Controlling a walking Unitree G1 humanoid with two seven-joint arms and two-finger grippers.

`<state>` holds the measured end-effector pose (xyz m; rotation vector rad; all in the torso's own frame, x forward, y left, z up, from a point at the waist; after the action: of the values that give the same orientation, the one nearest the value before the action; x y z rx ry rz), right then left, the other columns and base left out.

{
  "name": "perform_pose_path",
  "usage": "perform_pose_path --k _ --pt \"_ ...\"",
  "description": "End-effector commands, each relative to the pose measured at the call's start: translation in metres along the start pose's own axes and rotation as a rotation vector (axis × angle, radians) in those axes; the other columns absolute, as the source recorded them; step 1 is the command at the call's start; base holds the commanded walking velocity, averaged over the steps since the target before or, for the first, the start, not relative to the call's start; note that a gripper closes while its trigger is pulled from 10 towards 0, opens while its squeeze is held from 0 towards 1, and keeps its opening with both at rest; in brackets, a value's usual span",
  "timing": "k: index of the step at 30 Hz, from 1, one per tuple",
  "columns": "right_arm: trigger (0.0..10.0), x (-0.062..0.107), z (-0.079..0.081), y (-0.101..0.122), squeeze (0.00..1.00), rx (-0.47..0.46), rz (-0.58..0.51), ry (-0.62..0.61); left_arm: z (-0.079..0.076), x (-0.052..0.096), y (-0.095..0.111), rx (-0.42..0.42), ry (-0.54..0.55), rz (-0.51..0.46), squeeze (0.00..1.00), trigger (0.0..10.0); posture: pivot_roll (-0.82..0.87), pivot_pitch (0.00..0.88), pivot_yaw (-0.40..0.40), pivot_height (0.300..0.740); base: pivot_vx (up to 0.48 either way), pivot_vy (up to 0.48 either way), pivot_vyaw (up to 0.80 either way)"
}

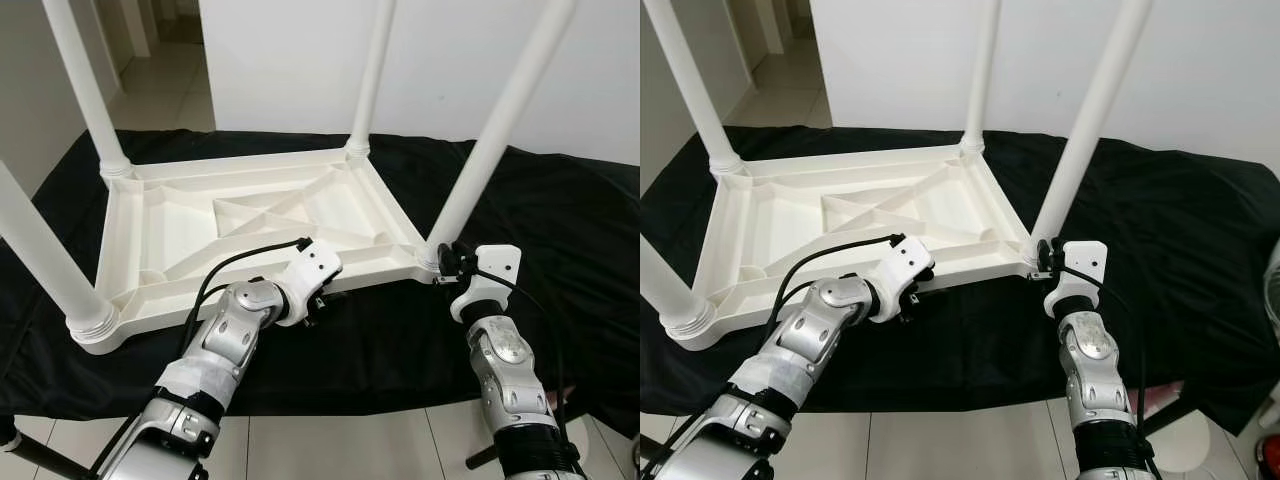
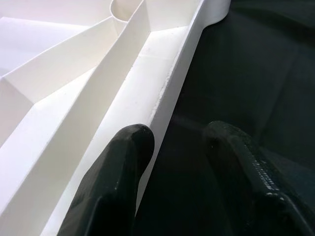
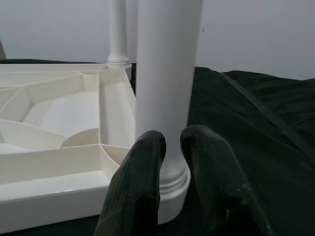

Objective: Building children table

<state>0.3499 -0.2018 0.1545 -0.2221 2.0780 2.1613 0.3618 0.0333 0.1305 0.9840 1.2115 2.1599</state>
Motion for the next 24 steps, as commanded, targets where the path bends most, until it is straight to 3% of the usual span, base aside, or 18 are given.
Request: perform_pose_path --k 1,14,23,24 --pt "10.0 0.001 -0.003 0.000 0.00 -0.009 -0.005 -0.016 0.051 0.016 -0.023 0.016 0.510 0.118 0.00 10.0 0.03 0.060 -0.037 0.740 0.000 0.000 0.00" --pt "10.0 0.001 -0.001 -0.003 0.00 -0.011 0.002 -0.013 0.058 0.021 -0.030 0.034 0.536 0.129 0.00 10.0 0.03 0.059 -0.037 0.740 0.000 0.000 0.00" --pt "10.0 0.000 0.001 -0.003 0.00 -0.015 0.000 -0.012 0.056 0.021 -0.045 -0.028 0.520 0.219 0.00 10.0 0.03 0.054 -0.032 0.740 0.000 0.000 0.00" --pt "10.0 0.000 0.001 -0.003 0.00 -0.016 -0.001 -0.013 0.055 0.020 -0.046 -0.027 0.509 0.222 0.00 7.9 0.03 0.054 -0.032 0.740 0.000 0.000 0.00"
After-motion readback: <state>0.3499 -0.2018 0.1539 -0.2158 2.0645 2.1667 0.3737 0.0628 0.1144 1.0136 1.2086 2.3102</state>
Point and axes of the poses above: a point about 5 cm out from each wrist's last joint towards the gripper, its own x axis pointing back from the gripper into the wrist, its own y axis along the axis of the wrist's last joint, z = x × y, the point moved 4 cm from there along -x, pointing out of the wrist towards the gripper, and after that the axes turned 5 degrees about -x, right-handed, at the moved point
